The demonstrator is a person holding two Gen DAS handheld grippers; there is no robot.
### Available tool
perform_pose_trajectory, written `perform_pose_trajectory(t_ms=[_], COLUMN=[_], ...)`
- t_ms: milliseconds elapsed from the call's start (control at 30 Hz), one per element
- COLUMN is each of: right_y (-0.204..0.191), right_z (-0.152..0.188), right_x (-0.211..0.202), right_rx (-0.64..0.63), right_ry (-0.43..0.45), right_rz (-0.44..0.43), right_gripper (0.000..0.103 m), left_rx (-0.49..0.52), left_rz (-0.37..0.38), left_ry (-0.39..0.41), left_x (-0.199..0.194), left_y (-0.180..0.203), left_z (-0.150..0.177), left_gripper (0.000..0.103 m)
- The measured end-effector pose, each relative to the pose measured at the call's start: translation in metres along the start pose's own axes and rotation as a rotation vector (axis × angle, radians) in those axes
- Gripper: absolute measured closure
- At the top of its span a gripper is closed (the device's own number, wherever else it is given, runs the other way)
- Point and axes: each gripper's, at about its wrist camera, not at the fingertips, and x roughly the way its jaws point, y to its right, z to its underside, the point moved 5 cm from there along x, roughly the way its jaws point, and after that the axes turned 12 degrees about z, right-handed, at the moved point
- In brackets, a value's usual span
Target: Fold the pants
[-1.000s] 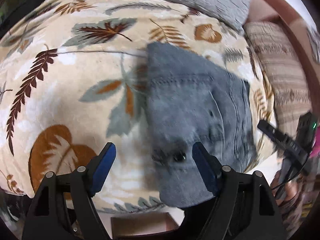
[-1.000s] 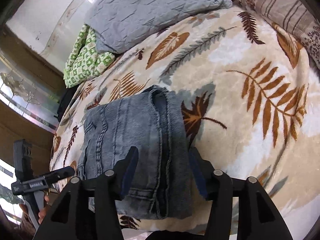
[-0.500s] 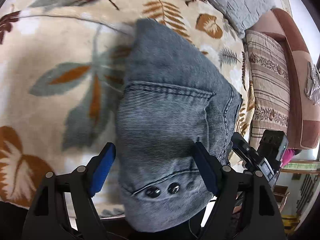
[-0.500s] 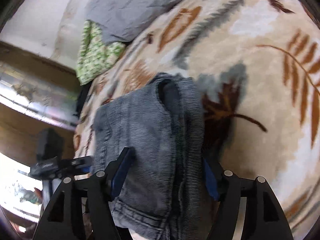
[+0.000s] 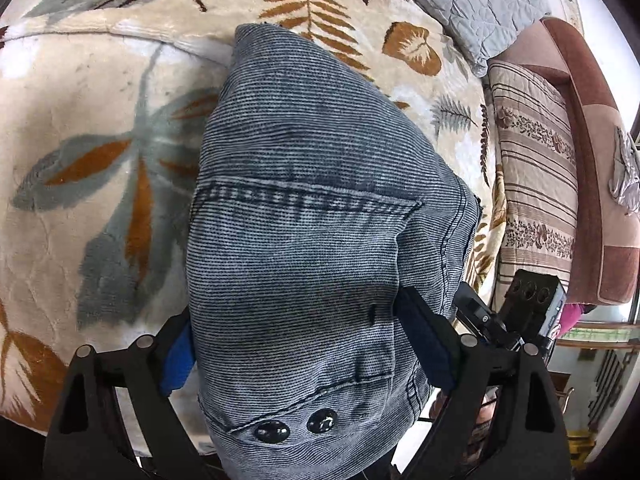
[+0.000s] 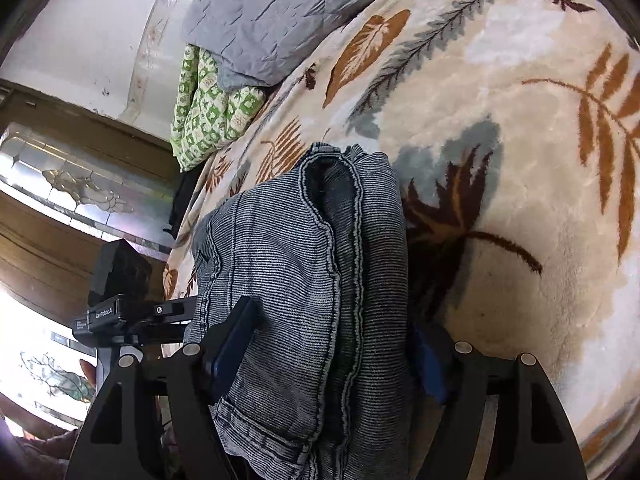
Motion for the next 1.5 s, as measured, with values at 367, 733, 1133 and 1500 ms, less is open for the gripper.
perform_pose_trajectory(t_ms=[367,733,1133,1500], right_y=[-0.055,-0.154,-0.172,-0.164], right_z=[0.008,-0.038,-0.082,-0.069], right_x=[-0.017,0.013,0.13,0.102], right_rx=[-0.155,-0.252,-0.335,-0.334], right_ry=[-0.023,0.05,0.005,0.027], right_rz=[0.13,0.053,0.228,0.312], right_gripper=[0.064,0.065,0.061,0.041], left_rx=[0.13,0.127,0.042,0.112], left_rz=[-0.046,-0.09,-0.281,-0.33], left_ry=[0.076,0.267,0.276,0.334], left_x=[-0.035,-0.133,-0.106,-0.119], left_y=[0.022,-0.006,-0.088,-0.072], left_z=[0.007,-0.06,-0.129,-0.109], left_gripper=[0.065,0.065,0.05,0.041])
